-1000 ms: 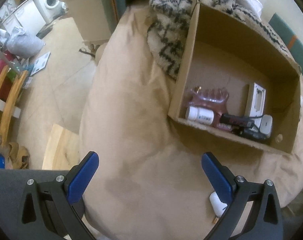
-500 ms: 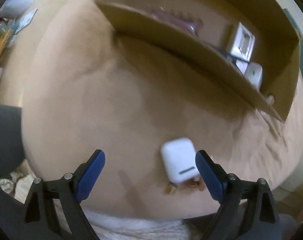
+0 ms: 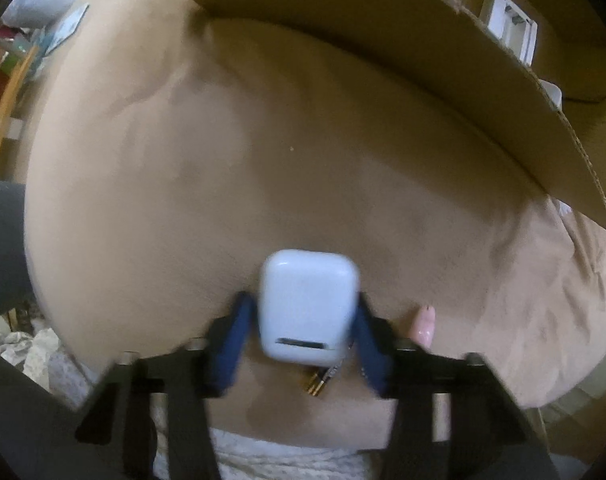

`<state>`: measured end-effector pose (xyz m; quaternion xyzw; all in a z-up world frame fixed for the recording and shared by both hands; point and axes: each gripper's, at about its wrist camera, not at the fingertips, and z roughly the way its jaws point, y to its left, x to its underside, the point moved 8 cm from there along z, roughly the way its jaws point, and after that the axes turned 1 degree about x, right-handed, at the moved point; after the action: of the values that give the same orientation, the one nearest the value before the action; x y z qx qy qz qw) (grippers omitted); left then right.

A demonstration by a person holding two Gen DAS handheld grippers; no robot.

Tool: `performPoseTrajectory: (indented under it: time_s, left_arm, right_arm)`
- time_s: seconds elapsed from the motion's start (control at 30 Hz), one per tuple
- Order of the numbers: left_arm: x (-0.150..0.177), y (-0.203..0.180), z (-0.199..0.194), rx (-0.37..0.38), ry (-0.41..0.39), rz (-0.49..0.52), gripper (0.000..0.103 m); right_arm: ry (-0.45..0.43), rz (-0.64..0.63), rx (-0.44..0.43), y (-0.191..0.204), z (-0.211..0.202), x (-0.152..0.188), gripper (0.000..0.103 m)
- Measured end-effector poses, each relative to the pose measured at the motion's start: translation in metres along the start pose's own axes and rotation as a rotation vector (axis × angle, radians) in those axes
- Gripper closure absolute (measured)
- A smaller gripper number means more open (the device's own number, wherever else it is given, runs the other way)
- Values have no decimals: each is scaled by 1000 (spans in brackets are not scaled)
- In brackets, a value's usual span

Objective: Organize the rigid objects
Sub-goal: 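Lift the pill bottle with the right tool while the left tool grasps the white earbud case, then carry the earbud case and pill bottle into the box and open both tools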

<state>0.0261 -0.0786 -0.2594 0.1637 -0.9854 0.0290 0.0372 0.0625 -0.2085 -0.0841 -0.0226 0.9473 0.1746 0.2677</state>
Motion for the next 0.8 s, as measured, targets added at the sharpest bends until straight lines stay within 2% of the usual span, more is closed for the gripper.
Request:
performPoseTrajectory:
  time_s: [0.23, 0.5, 0.67, 0.8]
  left_arm:
    - [-15, 4, -11, -5, -42, 39, 63]
    - [-54, 50, -39, -85, -146, 71, 63]
    - [-80, 77, -77, -106, -233, 94, 63]
    - [-102, 90, -129, -98, -351, 132, 63]
  right_arm:
    - [7, 1, 7, -1, 2, 1, 75]
    - [24, 8, 26, -7, 6, 5, 75]
    - [24, 22, 38, -13, 9, 6, 75]
    - [1, 27, 72, -20, 11, 1, 75]
